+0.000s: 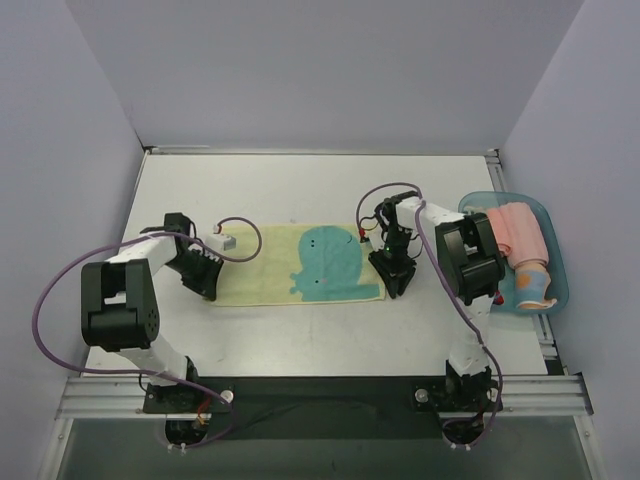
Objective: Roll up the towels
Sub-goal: Flatten the towel
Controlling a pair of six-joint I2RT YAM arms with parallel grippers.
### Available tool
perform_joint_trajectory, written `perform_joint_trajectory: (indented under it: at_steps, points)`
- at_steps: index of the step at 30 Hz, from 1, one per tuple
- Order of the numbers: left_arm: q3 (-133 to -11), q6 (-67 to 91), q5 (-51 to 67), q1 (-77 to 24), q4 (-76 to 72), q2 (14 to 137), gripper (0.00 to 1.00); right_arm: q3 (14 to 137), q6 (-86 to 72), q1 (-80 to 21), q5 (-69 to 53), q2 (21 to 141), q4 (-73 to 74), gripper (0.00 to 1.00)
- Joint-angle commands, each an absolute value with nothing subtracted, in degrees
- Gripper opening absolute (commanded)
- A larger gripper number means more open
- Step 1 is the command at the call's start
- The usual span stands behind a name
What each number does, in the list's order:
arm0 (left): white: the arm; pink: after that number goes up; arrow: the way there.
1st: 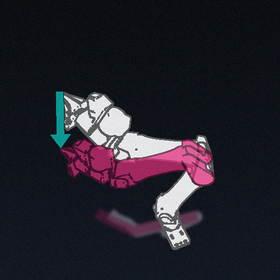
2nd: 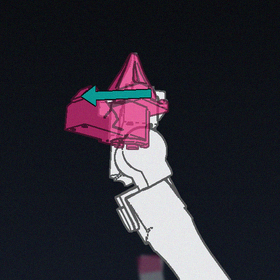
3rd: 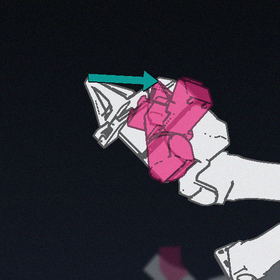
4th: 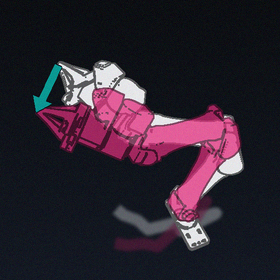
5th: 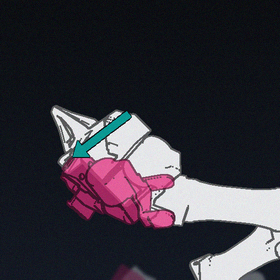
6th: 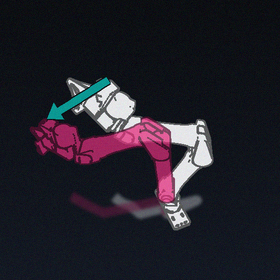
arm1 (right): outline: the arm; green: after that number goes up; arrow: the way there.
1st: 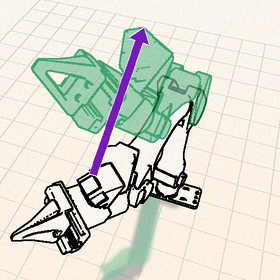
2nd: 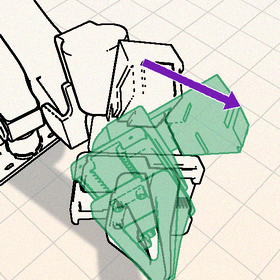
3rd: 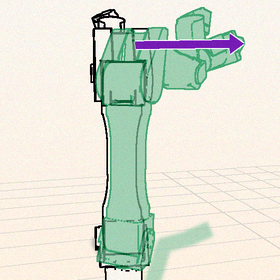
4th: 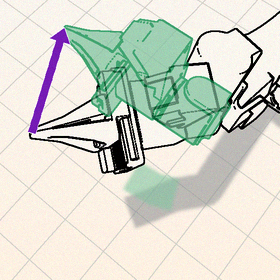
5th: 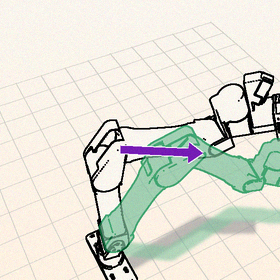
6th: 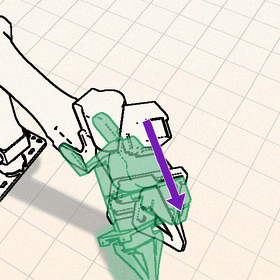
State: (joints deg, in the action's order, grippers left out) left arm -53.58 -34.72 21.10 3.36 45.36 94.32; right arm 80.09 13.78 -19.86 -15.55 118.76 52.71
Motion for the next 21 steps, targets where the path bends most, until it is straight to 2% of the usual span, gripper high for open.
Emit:
perform_joint_trajectory:
  at_steps: [1,4,8,12,16,21]
  points:
    - [-51.77,-38.67,13.97,4.75,45.61,94.75,0.24,80.59,15.29,-19.51,-12.73,120.32,55.81,0.27]
    - [-52.99,-38.23,17.66,3.87,45.96,95.18,0.27,81.03,16.34,-19.6,-18.17,119.19,56.51,0.26]
    - [-55.37,-37.62,20.38,2.2,47.19,95.89,0.37,82.96,17.31,-18.99,-22.22,112.61,57.04,0.37]
    - [-57.91,-37.71,22.5,2.55,49.13,93.96,0.43,86.57,17.05,-18.28,-24.43,108.46,57.3,0.38]
    - [-59.5,-37.79,23.56,2.9,51.32,91.76,0.44,88.86,15.82,-19.95,-25.66,109.68,58.18,0.35]
    - [-58.36,-39.29,21.1,3.16,53.17,91.06,0.42,87.89,15.82,-24.51,-21.98,115.48,57.83,0.25]
